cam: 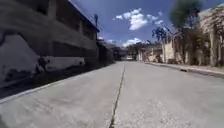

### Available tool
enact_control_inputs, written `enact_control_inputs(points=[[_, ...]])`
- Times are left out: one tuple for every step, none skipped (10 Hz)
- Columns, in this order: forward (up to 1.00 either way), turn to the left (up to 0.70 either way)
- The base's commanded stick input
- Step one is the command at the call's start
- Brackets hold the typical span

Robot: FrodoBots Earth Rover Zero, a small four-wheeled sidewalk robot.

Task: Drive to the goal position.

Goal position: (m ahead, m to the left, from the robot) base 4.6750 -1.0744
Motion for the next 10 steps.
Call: enact_control_inputs(points=[[1.0,-0.38],[1.0,-0.4],[1.0,-0.4],[1.0,-0.36],[1.0,-0.4],[1.0,-0.36],[1.0,-0.16],[1.0,0.05],[1.0,0.02],[1.0,0.0]])
